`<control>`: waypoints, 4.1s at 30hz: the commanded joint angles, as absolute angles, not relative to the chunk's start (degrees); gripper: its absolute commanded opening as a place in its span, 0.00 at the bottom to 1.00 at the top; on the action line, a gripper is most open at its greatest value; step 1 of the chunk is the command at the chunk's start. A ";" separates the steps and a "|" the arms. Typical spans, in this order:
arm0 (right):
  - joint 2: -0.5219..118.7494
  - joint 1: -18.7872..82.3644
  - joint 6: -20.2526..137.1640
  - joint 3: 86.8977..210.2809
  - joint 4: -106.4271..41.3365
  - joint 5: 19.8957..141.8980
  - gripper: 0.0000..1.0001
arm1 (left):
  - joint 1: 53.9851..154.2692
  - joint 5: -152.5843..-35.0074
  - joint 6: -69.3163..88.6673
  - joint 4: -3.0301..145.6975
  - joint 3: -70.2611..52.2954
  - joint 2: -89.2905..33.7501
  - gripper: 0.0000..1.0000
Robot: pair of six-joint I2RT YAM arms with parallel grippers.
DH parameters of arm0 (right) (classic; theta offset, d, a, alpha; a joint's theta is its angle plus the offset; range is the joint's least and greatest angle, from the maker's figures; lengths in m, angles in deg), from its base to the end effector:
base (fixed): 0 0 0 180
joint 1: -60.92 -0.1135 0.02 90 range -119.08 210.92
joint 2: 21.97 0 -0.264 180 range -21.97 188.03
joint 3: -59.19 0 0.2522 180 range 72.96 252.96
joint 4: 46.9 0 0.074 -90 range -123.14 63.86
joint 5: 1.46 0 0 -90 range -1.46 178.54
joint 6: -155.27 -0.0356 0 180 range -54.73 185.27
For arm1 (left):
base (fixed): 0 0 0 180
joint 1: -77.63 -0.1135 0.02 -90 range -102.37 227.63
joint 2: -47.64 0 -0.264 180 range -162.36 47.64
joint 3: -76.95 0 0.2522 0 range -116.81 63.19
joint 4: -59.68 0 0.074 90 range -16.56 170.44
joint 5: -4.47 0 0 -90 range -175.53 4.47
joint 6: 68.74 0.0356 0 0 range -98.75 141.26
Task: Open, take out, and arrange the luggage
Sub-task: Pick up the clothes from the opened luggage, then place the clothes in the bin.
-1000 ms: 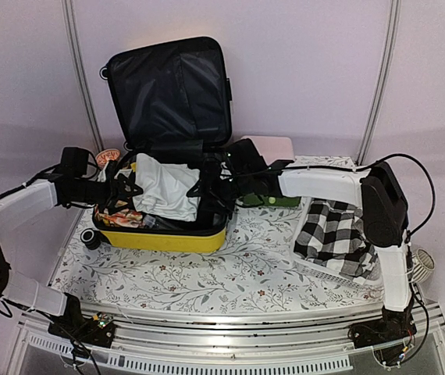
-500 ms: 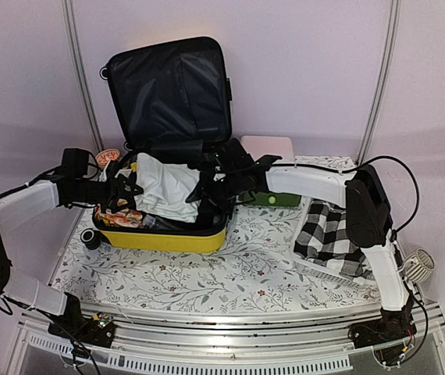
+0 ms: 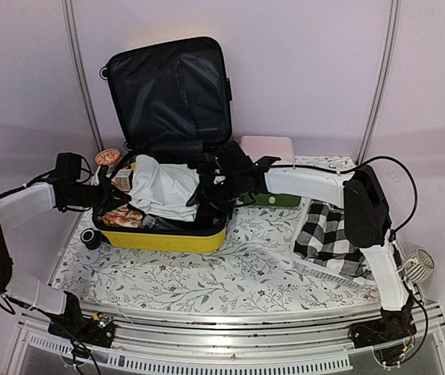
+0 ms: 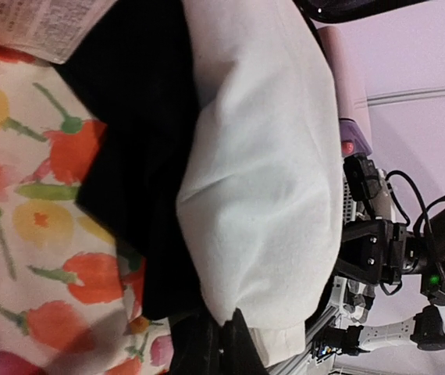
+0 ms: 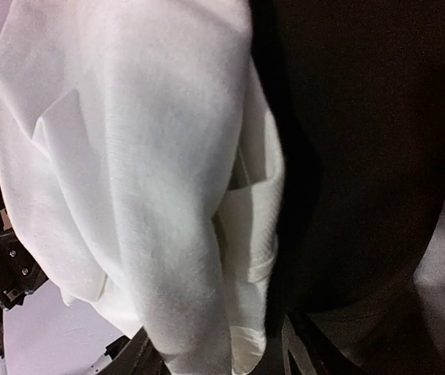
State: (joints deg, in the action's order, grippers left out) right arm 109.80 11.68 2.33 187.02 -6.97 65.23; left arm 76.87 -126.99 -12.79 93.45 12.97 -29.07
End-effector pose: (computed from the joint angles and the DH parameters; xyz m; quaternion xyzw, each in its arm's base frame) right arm 0.3317 0.4064 0.2191 0.0289 0.9041 0.4221 0.0598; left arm 0.2749 -0.0199 0.2418 -0.1347 0.8681 -0.4143 0.2379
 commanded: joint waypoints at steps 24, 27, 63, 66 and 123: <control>110.92 9.69 -0.61 182.23 -19.88 56.73 0.15 | 72.18 -129.92 -10.54 94.71 16.28 -26.06 0.00; 110.15 9.73 -1.19 181.63 -21.11 56.07 0.03 | 72.18 -130.14 -10.62 94.88 15.96 -26.02 0.00; 81.52 19.28 19.68 178.25 -13.13 60.44 0.01 | 97.17 -123.09 -36.70 61.41 7.57 -18.37 0.00; 78.03 20.83 21.70 177.91 -10.58 61.58 0.01 | 101.11 -120.52 -37.15 56.87 5.35 -20.77 0.00; 59.35 79.89 44.08 169.63 2.25 49.97 0.01 | 134.11 -99.35 -40.60 28.28 -78.60 -108.70 0.00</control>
State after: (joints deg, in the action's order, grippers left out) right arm 59.48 77.93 43.71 167.54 9.51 52.57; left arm 133.90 -101.30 -43.02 30.52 -76.84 -111.27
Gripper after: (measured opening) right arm 0.053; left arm 0.005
